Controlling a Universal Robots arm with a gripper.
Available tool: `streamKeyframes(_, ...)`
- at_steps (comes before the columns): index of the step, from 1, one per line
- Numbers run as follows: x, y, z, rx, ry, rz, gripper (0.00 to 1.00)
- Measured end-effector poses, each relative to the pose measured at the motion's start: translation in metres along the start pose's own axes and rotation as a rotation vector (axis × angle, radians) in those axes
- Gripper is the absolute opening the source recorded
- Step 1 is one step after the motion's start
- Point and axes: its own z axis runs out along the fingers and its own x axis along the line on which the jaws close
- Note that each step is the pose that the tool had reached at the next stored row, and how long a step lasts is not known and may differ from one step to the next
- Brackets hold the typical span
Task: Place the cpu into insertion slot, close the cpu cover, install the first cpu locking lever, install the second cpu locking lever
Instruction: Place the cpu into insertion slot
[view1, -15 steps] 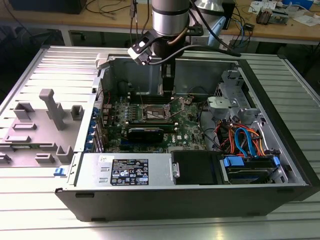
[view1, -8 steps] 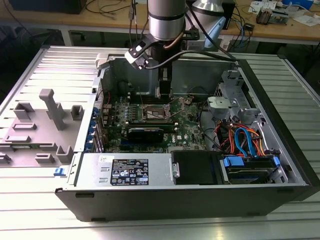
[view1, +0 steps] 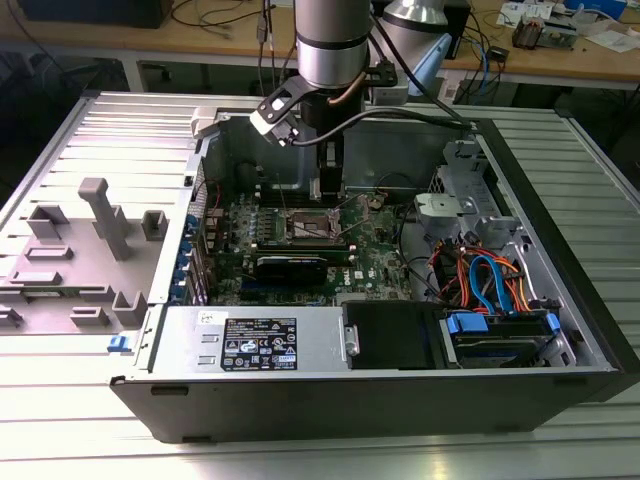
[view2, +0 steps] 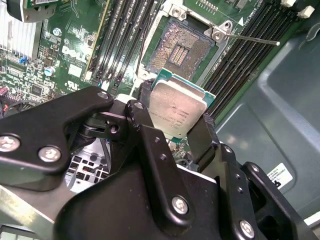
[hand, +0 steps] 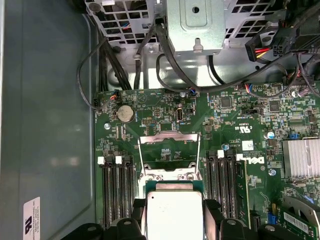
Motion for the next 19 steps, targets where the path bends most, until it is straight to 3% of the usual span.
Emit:
streamKeyframes(10,-0.0002,0.0,0.0,0.0,-0.0001,0.0,0.54)
streamKeyframes(14,-0.0002,-0.001,0.0072,-0.0002,0.0,0.0,0.54)
streamKeyframes(19,-0.0007,-0.007,0.0107,0.0,0.0019,-0.021,0.54)
